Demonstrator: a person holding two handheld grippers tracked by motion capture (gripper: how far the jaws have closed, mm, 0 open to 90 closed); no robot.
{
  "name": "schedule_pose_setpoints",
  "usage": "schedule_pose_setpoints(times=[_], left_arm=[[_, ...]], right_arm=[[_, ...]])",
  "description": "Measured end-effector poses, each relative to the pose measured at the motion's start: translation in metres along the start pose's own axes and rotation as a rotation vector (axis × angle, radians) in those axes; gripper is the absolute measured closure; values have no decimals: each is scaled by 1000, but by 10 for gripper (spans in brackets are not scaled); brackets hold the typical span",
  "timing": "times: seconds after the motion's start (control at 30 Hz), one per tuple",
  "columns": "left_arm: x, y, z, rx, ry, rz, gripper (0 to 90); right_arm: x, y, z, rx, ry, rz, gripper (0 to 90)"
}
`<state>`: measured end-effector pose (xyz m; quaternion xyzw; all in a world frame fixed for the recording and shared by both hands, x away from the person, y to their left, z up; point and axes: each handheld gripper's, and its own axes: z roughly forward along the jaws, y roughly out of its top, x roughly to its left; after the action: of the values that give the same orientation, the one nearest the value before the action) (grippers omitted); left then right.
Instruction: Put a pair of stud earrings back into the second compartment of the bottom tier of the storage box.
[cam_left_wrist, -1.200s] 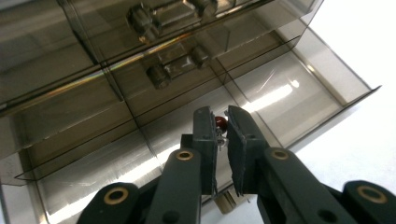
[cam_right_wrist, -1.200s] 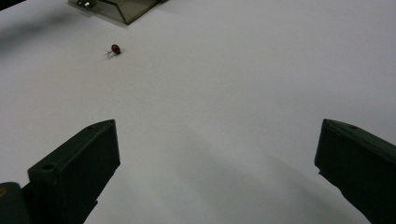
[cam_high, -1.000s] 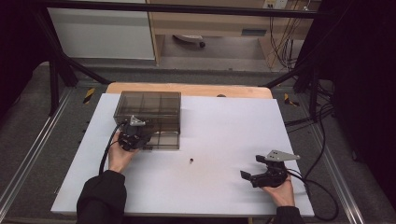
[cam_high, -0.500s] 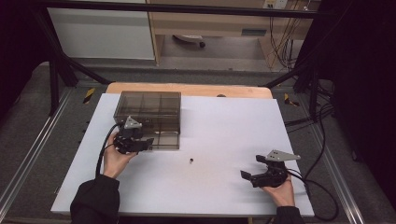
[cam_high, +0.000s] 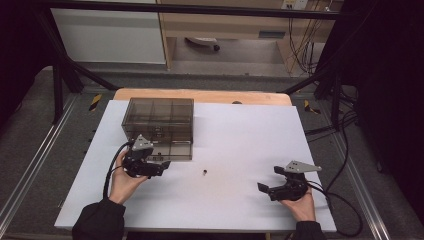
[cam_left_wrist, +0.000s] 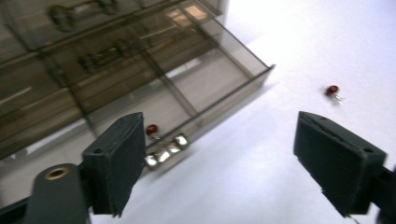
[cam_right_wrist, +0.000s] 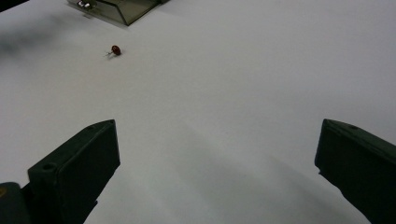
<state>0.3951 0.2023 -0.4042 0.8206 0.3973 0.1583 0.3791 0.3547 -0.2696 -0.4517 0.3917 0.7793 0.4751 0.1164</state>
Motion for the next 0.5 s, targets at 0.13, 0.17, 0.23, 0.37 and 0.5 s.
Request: schedule_pose_setpoints(times=[0.13, 0.17, 0.23, 0.37, 0.5], left_arm=[[-14, 0, 6, 8, -17, 18, 117], [-17, 0, 7, 11, -20, 28, 110], [-24, 2, 10, 12, -26, 33, 94], [-34, 5, 17, 12, -47, 40, 85], [-44, 8, 26, 11, -72, 39, 81]], right_arm=[[0, 0, 0, 0, 0, 1, 7], [0, 0, 0, 1, 0, 0, 7], [0, 0, 0, 1, 0, 0, 7], [0, 0, 0, 0, 0, -1, 7], [0, 0, 0, 2, 0, -1, 7]])
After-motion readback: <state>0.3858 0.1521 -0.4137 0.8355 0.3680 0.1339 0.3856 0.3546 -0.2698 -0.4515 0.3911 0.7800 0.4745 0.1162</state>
